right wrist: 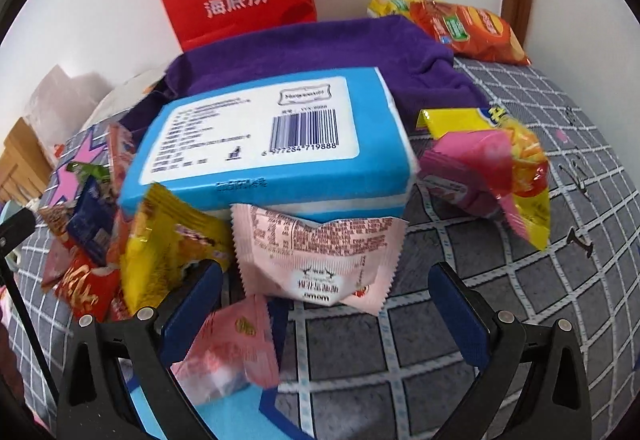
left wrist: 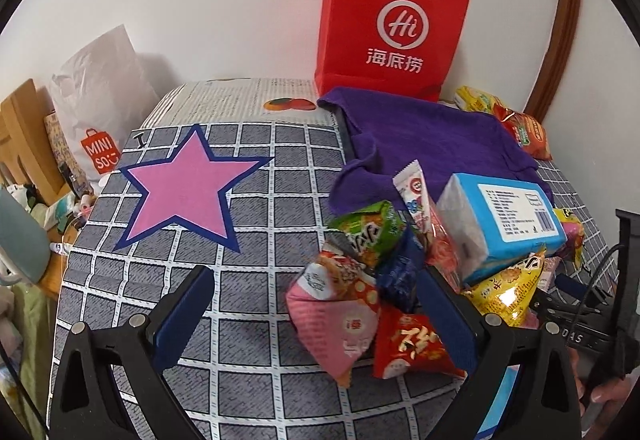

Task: Organize snacks
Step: 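Reach both grippers into the snack pile toward the pink wrapped packets, then grasp a pink snack bag with left gripper while right grasps pink wafer packet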

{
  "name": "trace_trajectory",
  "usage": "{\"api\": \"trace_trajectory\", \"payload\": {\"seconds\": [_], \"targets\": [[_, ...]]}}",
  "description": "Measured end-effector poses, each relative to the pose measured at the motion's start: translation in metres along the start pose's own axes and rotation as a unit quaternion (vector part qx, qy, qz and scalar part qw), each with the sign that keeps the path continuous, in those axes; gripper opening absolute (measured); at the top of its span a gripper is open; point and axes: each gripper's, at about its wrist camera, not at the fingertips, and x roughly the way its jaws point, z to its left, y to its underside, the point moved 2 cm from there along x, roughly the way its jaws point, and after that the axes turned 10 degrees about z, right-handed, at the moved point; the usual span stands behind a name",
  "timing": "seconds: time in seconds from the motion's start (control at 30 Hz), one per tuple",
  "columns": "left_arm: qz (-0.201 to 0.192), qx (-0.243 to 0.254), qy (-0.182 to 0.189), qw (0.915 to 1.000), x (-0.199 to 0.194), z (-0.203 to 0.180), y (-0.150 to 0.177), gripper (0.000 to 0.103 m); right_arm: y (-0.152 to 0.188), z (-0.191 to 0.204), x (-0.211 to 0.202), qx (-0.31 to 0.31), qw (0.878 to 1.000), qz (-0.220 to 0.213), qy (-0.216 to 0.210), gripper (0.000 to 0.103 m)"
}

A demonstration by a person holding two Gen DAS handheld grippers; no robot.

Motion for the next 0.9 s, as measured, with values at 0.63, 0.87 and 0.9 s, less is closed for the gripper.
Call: {"api": "trace_trajectory", "payload": {"seconds": [0.63, 0.87, 0.9], "targets": [[0.023, -0.015, -0.011, 0.9996, 0.018, 0.005, -0.005, 0.101, 0.014, -0.037, -0.027, 0.020, 1.000, -0.019, -0.010, 0.066], [0.042, -0.028, -0.022, 0.9985, 0.036, 0.015, -0.012, 0.095, 0.026, -0.040, -0.041, 0.012, 1.000, -0.022, -0.003, 0.066], [0.053, -0.019, -0.011, 0.9983, 0.041, 0.012, -0.012, 0.095, 0.026, -0.039, -0.042, 0.011, 1.000, -0.022, -0.006, 0.066]]}}
